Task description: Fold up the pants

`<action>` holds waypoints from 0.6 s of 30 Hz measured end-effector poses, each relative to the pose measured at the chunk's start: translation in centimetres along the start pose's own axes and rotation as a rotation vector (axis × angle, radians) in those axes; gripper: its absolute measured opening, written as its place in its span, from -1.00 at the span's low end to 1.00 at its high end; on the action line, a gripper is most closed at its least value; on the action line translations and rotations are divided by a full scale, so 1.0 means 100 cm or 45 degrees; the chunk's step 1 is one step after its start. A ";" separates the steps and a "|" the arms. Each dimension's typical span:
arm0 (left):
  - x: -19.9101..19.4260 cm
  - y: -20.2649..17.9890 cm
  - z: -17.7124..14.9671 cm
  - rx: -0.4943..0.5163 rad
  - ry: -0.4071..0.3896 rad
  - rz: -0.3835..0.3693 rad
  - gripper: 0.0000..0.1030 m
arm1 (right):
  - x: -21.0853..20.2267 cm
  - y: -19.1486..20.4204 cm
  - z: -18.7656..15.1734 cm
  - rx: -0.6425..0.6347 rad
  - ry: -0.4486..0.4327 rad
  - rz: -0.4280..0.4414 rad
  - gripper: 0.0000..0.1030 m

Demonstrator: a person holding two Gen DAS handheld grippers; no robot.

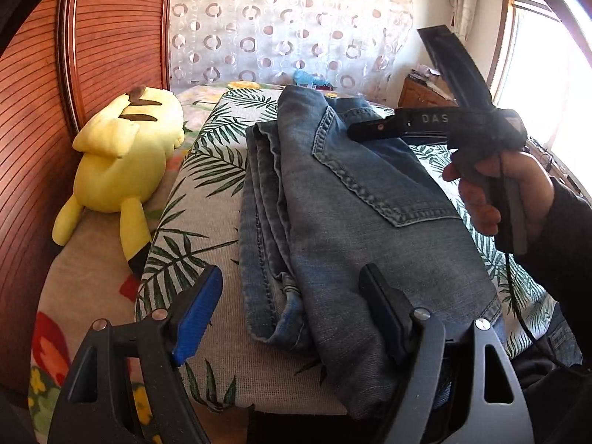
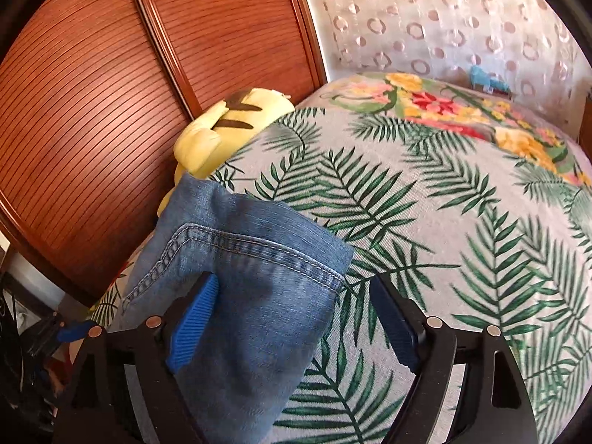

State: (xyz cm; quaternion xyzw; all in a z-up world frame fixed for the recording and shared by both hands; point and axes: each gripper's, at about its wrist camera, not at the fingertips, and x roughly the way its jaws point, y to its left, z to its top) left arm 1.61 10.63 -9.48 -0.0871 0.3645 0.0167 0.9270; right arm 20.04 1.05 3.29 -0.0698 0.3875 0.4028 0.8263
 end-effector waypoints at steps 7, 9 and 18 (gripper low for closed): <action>0.003 0.003 0.002 -0.009 -0.003 -0.033 0.50 | 0.017 -0.003 0.007 0.039 0.053 0.070 0.64; 0.004 0.005 0.003 -0.022 -0.003 -0.049 0.50 | 0.019 -0.002 0.009 0.042 0.065 0.121 0.34; 0.005 0.007 0.023 -0.063 -0.038 -0.103 0.25 | -0.005 -0.002 0.028 0.010 -0.088 0.192 -0.48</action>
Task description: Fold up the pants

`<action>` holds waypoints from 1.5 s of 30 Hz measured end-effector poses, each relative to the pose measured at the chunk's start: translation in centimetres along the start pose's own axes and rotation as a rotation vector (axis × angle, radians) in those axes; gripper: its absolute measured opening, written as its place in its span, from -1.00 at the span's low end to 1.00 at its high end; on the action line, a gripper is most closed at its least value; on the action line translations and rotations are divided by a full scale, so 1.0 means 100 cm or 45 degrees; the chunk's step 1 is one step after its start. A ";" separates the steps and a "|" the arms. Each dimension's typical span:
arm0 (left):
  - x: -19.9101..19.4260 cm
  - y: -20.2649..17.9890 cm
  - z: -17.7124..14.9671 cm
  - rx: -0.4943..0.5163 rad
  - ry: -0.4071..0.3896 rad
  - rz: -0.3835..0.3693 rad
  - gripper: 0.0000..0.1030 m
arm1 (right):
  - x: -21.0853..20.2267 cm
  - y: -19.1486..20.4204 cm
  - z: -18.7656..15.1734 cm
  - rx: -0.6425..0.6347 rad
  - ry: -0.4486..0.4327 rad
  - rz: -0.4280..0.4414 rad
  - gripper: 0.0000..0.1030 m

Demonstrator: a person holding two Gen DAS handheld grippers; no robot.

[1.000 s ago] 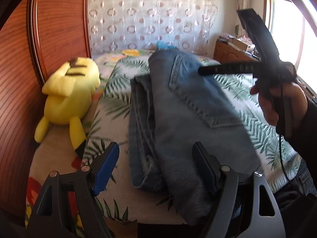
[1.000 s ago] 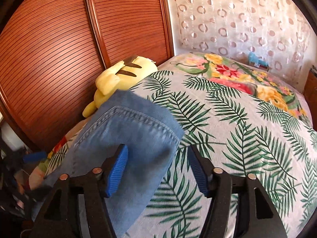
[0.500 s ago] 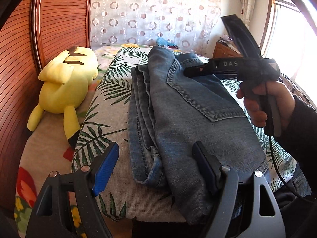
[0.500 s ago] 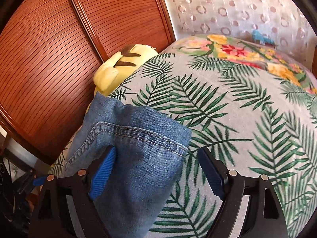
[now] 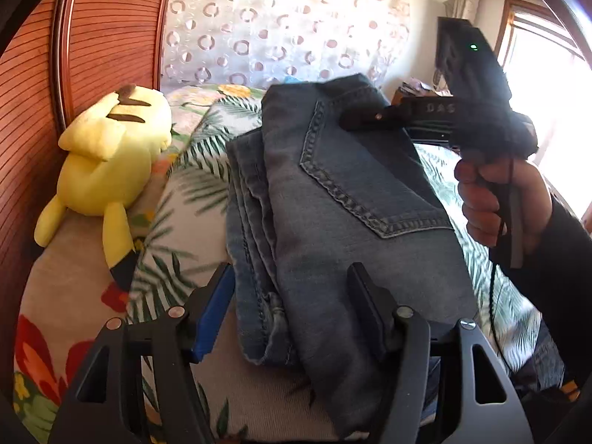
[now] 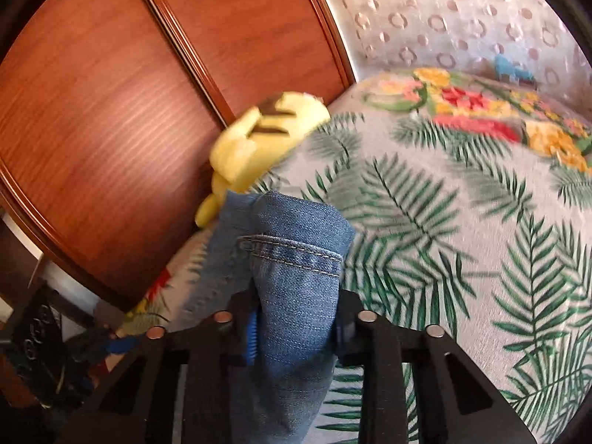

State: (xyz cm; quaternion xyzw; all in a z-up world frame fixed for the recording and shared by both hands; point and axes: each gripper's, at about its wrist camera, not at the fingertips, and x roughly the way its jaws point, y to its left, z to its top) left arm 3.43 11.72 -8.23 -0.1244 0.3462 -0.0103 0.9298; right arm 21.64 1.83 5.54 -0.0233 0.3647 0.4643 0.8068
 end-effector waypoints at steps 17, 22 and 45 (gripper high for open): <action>0.040 0.049 0.120 0.019 -0.118 0.109 0.25 | 0.073 -0.043 0.132 0.003 -0.173 -0.019 -0.52; 0.068 0.064 0.147 0.015 -0.110 0.126 0.25 | 0.129 -0.073 0.161 0.062 -0.159 -0.088 -0.52; 0.115 0.066 0.128 0.035 0.041 0.251 0.25 | 0.191 -0.115 0.173 -0.058 -0.020 -0.344 0.03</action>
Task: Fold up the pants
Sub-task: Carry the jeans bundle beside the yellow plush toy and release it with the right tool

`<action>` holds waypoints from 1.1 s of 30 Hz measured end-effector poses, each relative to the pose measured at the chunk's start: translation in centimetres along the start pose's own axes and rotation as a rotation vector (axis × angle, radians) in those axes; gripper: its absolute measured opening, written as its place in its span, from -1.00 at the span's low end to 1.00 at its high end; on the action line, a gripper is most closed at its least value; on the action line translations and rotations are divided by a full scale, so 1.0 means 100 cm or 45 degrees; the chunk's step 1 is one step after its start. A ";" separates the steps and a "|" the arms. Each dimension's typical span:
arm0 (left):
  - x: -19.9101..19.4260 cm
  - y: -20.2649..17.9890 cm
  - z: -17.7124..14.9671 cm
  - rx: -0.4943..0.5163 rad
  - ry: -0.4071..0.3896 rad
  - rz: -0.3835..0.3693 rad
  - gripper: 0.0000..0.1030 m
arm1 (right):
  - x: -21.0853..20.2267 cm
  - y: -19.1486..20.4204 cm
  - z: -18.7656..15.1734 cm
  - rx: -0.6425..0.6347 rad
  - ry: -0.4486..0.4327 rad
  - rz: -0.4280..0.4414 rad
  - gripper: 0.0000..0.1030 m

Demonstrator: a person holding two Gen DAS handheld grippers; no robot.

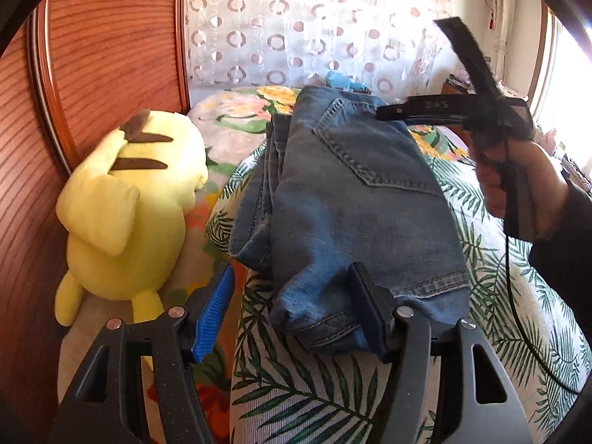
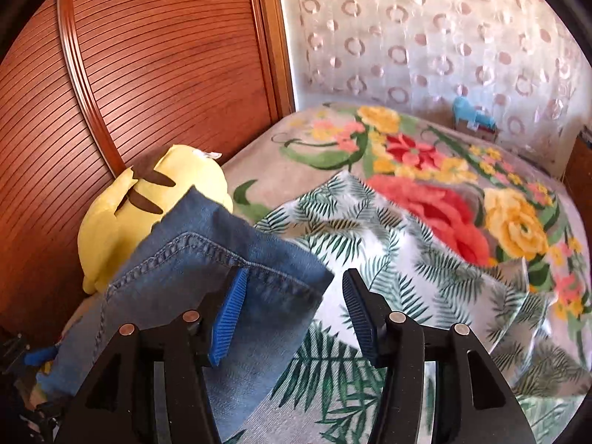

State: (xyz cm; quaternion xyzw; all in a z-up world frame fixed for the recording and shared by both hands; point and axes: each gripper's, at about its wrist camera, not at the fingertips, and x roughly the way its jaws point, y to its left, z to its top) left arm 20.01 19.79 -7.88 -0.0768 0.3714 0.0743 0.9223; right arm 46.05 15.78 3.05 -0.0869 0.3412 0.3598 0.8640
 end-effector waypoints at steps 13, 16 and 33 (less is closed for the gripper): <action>-0.078 -0.064 0.001 0.096 -0.175 -0.044 0.27 | -0.167 -0.010 -0.096 -0.012 -0.196 -0.031 0.02; -0.092 -0.085 -0.003 0.118 -0.200 -0.085 0.34 | -0.205 -0.012 -0.129 0.016 -0.241 -0.063 0.02; -0.167 -0.172 -0.029 0.217 -0.368 -0.216 1.00 | -0.370 0.017 -0.256 0.138 -0.449 -0.367 0.28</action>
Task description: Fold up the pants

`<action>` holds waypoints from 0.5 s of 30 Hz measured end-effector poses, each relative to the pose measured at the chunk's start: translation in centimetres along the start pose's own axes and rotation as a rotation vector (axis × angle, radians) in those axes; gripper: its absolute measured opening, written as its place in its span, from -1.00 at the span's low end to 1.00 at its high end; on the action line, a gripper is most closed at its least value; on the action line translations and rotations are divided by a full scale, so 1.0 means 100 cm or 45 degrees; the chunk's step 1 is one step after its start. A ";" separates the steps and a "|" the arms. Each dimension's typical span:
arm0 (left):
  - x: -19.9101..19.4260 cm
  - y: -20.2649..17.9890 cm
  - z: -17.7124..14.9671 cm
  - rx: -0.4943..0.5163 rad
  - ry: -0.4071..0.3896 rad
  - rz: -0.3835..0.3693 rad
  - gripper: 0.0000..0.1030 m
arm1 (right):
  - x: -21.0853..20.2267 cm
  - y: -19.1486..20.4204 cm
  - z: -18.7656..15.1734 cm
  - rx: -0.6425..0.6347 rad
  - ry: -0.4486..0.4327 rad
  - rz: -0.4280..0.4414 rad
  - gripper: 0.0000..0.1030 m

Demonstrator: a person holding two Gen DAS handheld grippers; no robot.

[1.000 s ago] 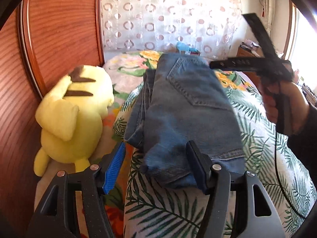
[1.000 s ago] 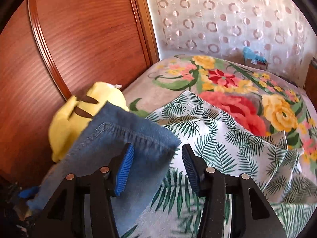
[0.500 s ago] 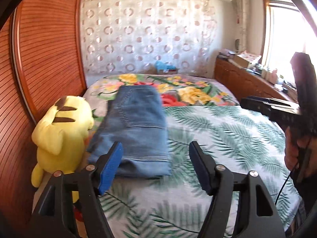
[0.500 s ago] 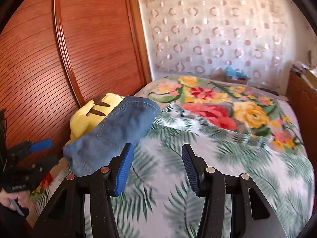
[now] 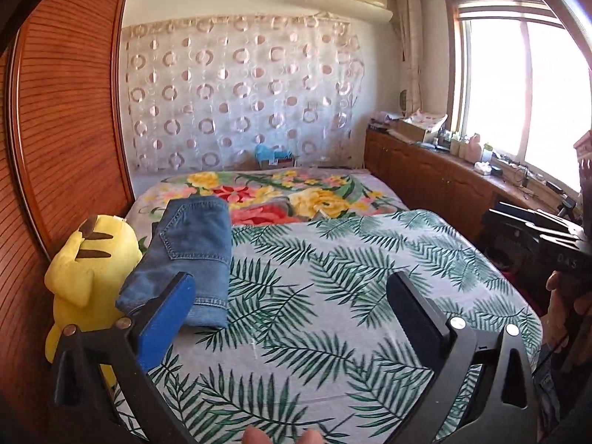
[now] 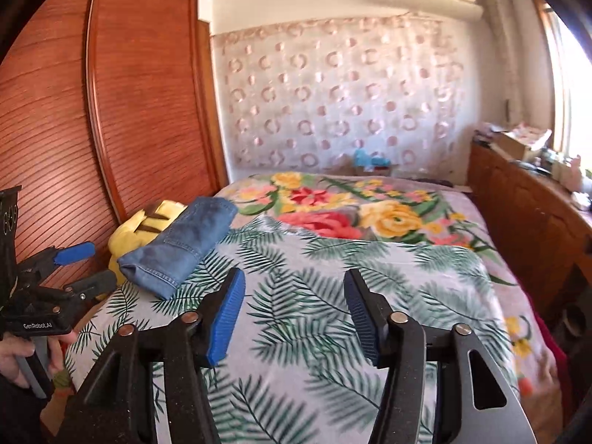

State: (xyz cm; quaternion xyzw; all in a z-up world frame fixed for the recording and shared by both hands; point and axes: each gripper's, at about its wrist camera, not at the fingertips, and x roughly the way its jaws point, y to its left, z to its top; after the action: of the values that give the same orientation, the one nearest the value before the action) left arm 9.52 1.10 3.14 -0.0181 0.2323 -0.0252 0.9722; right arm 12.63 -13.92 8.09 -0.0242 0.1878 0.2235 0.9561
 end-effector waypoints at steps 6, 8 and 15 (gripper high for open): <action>-0.024 -0.018 0.005 0.015 -0.030 0.002 1.00 | -0.042 0.010 -0.015 0.005 -0.082 -0.085 0.50; -0.030 -0.020 0.008 -0.003 -0.036 0.018 1.00 | -0.046 0.018 -0.021 0.015 -0.091 -0.102 0.51; -0.043 -0.026 0.010 0.005 -0.055 0.024 1.00 | -0.053 0.026 -0.030 0.037 -0.114 -0.127 0.52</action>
State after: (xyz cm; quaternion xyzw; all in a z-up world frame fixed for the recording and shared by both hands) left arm 5.99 -1.22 6.12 -0.0144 0.2112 -0.0161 0.9772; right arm 6.07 -14.16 7.35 -0.0095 0.1468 0.1736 0.9738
